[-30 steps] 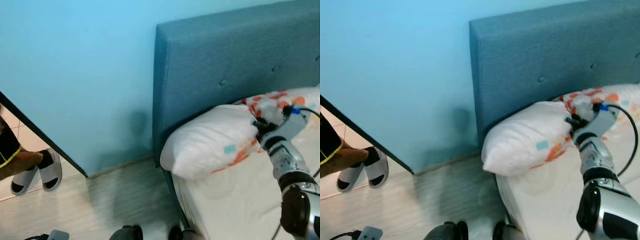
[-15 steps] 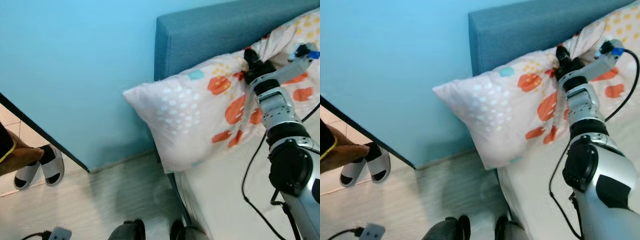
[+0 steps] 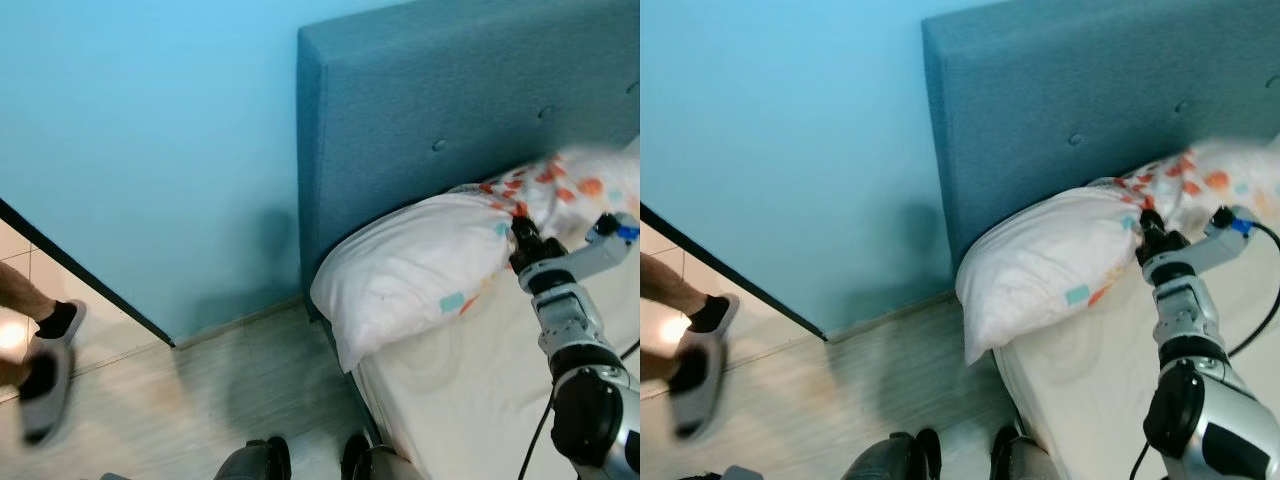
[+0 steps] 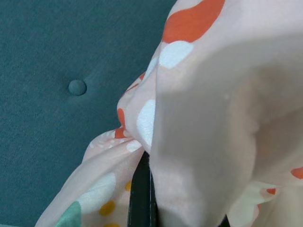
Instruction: Clean up the room
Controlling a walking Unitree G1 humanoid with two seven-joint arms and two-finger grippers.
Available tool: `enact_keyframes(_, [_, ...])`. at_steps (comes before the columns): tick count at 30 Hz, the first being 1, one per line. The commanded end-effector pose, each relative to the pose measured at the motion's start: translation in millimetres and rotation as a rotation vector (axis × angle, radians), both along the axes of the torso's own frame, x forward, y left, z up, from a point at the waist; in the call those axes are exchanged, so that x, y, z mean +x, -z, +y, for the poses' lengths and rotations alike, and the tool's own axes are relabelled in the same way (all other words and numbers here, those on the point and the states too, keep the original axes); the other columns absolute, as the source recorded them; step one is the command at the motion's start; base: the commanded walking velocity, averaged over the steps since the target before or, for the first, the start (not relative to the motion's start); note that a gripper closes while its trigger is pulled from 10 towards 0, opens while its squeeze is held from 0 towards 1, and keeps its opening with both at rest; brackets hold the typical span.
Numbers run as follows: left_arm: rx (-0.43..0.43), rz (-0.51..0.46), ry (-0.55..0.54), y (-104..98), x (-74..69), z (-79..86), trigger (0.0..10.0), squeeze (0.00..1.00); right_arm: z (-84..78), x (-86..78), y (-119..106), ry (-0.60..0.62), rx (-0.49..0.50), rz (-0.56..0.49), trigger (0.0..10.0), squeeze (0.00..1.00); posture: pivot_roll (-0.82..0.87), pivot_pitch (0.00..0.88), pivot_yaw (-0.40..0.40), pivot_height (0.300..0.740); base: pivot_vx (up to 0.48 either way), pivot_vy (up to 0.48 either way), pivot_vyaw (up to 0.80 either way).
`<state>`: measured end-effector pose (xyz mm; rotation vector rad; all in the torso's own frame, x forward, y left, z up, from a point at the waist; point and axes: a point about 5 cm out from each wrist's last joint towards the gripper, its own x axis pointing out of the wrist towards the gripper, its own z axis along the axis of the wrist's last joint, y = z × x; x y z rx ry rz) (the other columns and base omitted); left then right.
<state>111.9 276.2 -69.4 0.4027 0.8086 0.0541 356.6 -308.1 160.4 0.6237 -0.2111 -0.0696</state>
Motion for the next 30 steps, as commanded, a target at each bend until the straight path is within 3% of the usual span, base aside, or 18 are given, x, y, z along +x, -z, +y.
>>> enact_keyframes(1, [0.017, 0.073, 0.004, 4.3, -21.9, 7.2, 10.0, 0.00, -8.9, -10.4, 12.8, 0.050, -0.002, 0.024, 10.0, 0.00, 0.27, 0.351, 0.012, 0.731, 0.000, 0.000, 0.00])
enact_keyframes(2, [0.017, 0.073, 0.004, 4.3, -21.9, 7.2, 10.0, 0.00, -8.9, -10.4, 12.8, 0.050, -0.002, 0.024, 10.0, 0.00, 0.27, 0.351, 0.012, 0.731, 0.000, 0.000, 0.00])
enact_keyframes(4, [0.010, 0.071, 0.004, 5.8, -20.9, 2.6, 10.0, 0.00, -12.7, -20.6, 33.2, 0.090, -0.024, 0.122, 10.0, 0.00, 0.27, 0.350, 0.012, 0.731, 0.000, 0.000, 0.00])
enact_keyframes(6, [0.010, 0.071, 0.004, 5.8, -20.9, 2.6, 10.0, 0.00, -12.7, -20.6, 33.2, 0.090, -0.024, 0.122, 10.0, 0.00, 0.27, 0.350, 0.012, 0.731, 0.000, 0.000, 0.00])
enact_keyframes(7, [0.001, 0.068, 0.015, 6.7, -19.0, -1.9, 10.0, 0.00, -16.1, -27.6, 44.5, 0.118, -0.048, 0.183, 10.0, 1.00, 0.26, 0.345, 0.016, 0.731, 0.000, 0.000, 0.00])
enact_keyframes(17, [-0.009, 0.062, 0.024, 7.1, -12.0, -5.9, 10.0, 0.00, -36.4, -48.4, 60.1, 0.219, -0.107, 0.288, 10.0, 1.00, 0.25, 0.325, 0.017, 0.731, 0.000, 0.000, 0.00])
enact_keyframes(19, [-0.012, 0.056, 0.019, 6.6, -5.1, -6.5, 10.0, 0.00, -53.6, -59.4, 60.7, 0.324, -0.134, 0.348, 10.0, 1.00, 0.23, 0.299, 0.012, 0.731, 0.000, 0.000, 0.00])
enact_keyframes(22, [-0.020, 0.051, 0.014, 6.7, 0.9, -8.7, 10.0, 0.00, -62.8, -66.3, 63.5, 0.392, -0.178, 0.436, 10.0, 1.00, 0.22, 0.281, 0.005, 0.731, 0.000, 0.000, 0.00])
enact_keyframes(24, [-0.020, 0.051, 0.014, 6.7, 0.9, -8.7, 10.0, 0.00, -62.8, -66.3, 63.5, 0.392, -0.178, 0.436, 10.0, 1.00, 0.22, 0.281, 0.005, 0.731, 0.000, 0.000, 0.00])
enact_keyframes(27, [-0.052, 0.047, 0.010, 7.8, 13.9, -16.8, 10.0, 0.00, -62.5, -78.5, 87.3, 0.425, -0.230, 0.685, 10.0, 1.00, 0.19, 0.232, -0.005, 0.731, 0.000, 0.000, 0.00])
enact_keyframes(28, [-0.052, 0.047, 0.010, 7.8, 13.9, -16.8, 10.0, 0.00, -62.5, -78.5, 87.3, 0.425, -0.230, 0.685, 10.0, 1.00, 0.19, 0.232, -0.005, 0.731, 0.000, 0.000, 0.00])
enact_keyframes(30, [-0.066, 0.046, 0.010, 8.0, 22.0, -21.2, 10.0, 0.00, -46.9, -84.7, 111.8, 0.337, -0.173, 0.817, 10.0, 1.00, 0.18, 0.212, -0.006, 0.731, 0.000, 0.000, 0.00])
